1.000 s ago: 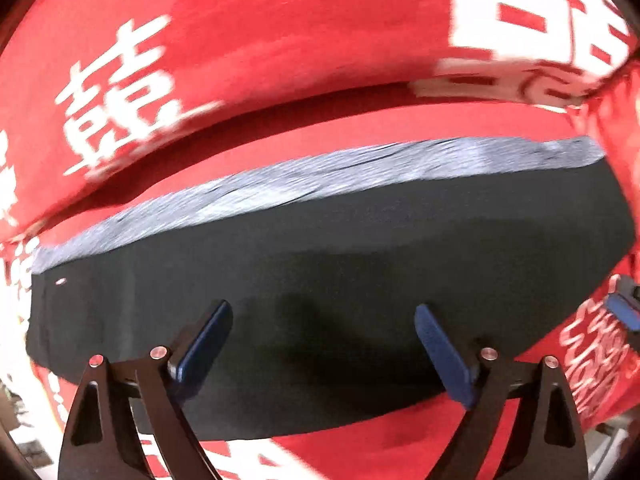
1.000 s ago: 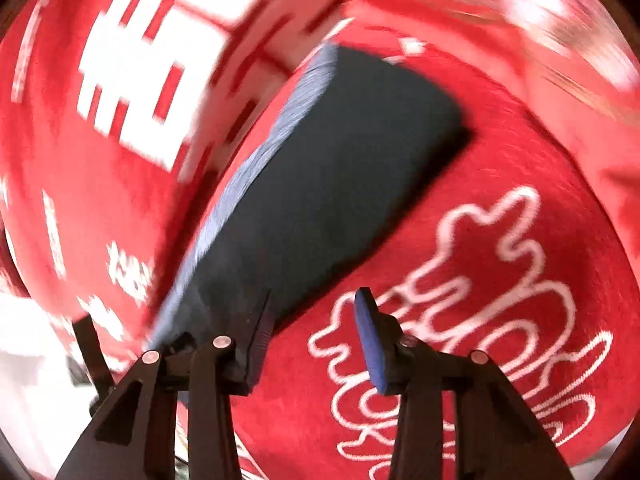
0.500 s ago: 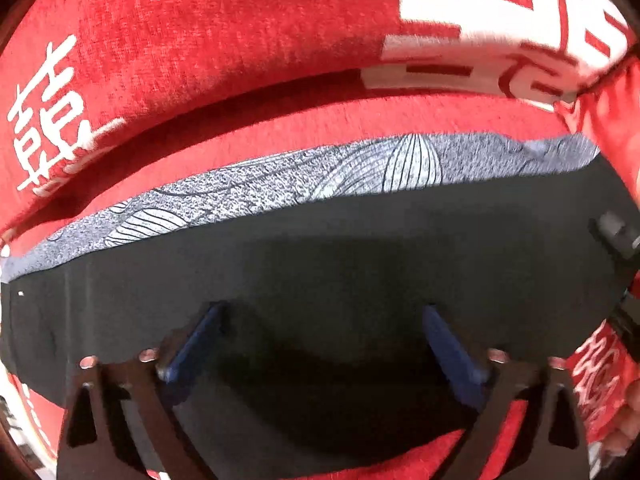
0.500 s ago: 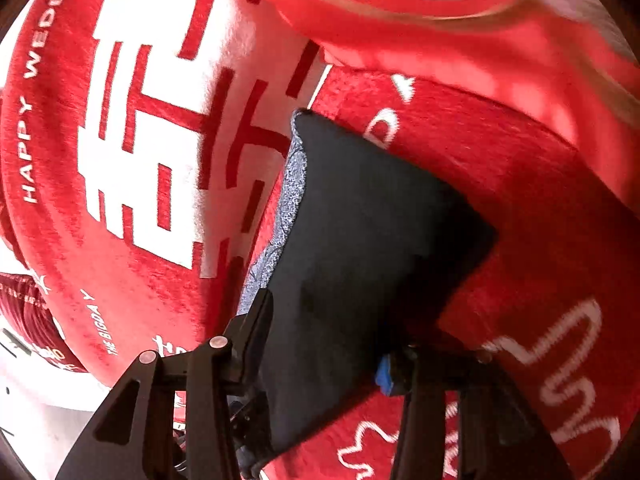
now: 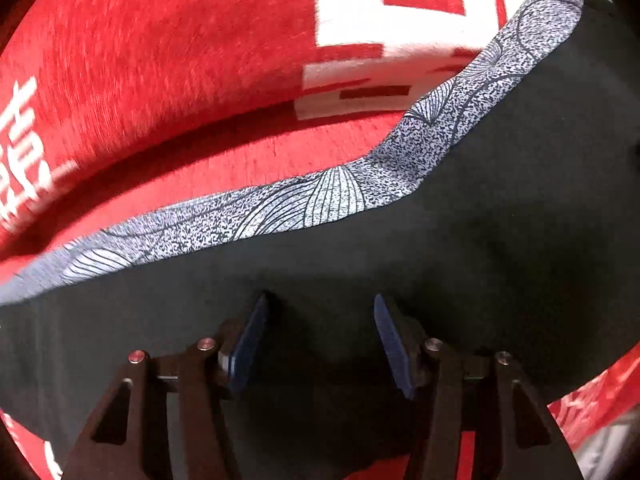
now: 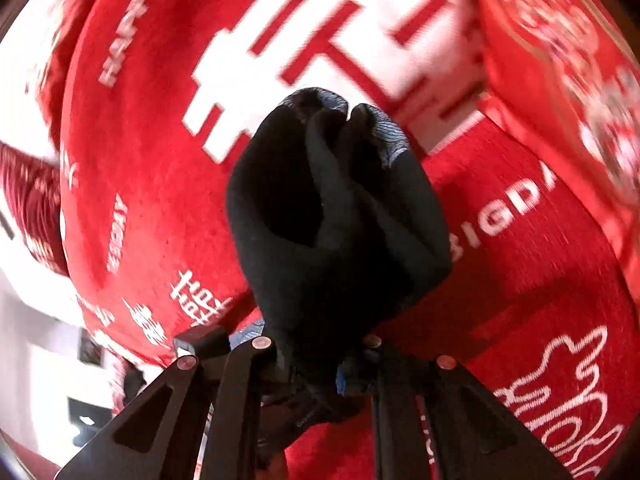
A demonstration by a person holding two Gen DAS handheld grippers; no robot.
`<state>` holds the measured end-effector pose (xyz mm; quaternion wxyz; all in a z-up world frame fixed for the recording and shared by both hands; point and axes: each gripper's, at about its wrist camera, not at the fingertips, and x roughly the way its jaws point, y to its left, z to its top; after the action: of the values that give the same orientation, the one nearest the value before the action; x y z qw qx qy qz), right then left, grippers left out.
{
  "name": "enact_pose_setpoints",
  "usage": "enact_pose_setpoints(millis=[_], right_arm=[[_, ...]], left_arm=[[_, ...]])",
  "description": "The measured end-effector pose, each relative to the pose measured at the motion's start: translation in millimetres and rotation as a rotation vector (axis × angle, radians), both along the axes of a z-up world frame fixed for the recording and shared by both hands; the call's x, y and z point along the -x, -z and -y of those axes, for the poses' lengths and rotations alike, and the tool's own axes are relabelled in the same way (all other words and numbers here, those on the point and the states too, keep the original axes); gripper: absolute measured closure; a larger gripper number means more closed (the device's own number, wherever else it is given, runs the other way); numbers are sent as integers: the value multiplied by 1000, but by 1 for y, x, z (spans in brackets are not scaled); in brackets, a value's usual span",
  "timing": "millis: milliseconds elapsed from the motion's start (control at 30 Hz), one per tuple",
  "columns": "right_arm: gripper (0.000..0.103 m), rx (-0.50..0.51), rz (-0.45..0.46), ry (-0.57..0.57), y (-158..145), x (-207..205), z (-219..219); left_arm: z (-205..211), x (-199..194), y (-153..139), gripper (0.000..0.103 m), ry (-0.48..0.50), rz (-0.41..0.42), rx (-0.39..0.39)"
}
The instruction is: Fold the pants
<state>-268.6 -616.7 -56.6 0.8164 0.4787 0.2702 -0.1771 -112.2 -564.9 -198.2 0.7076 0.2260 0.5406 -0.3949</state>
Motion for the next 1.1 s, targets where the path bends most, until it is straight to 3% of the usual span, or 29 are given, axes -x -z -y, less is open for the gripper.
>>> enact_pose_setpoints(millis=[100, 167, 200, 233, 300, 433, 533, 667, 733, 767, 833, 867, 967, 1033, 1100], right_arm=[[89, 44, -25, -35, -13, -14, -13], [89, 87, -56, -73, -25, -28, -26], [89, 112, -74, -94, -30, -37, -35], [89, 144, -95, -119, -35, -47, -45], [89, 196, -132, -160, -39, -65, -66], [88, 268, -200, -234, -35, -104, -110], [85, 352, -301, -311, -18, -148, -154], [76, 441, -483, -423, 32, -199, -220], [73, 539, -622, -479, 63, -216, -251], [71, 650, -717, -509, 79, -224, -272], [59, 791, -807, -552, 91, -228, -296], [50, 846, -807, -584, 90, -228, -309], [46, 827, -690, -636, 66, -216, -323], [40, 704, -601, -652, 48, -205, -314], [39, 455, -479, -600, 37, -188, -285]], left_arm=[[-9, -8, -10, 44, 7, -36, -9], [-30, -19, -27, 42, -40, -33, 2], [-40, -25, -34, 24, -61, -29, 14], [-52, -31, -43, 18, -81, -24, 30], [-79, -47, -60, 17, -113, -8, 64], [-134, -83, -73, 17, -162, -2, 22], [-208, -116, -73, 17, -236, 2, -17], [-268, -153, -68, 17, -326, 37, -79], [-287, -164, -64, 17, -353, 40, -96], [-301, -169, -62, 17, -365, 42, -106], [-313, -176, -54, 17, -380, 36, -122], [-317, -178, -53, 17, -389, 26, -122], [-314, -184, -53, 17, -388, -7, -94], [-312, -189, -62, 17, -364, -39, -55], [-303, -191, -76, 17, -320, -108, -2]])
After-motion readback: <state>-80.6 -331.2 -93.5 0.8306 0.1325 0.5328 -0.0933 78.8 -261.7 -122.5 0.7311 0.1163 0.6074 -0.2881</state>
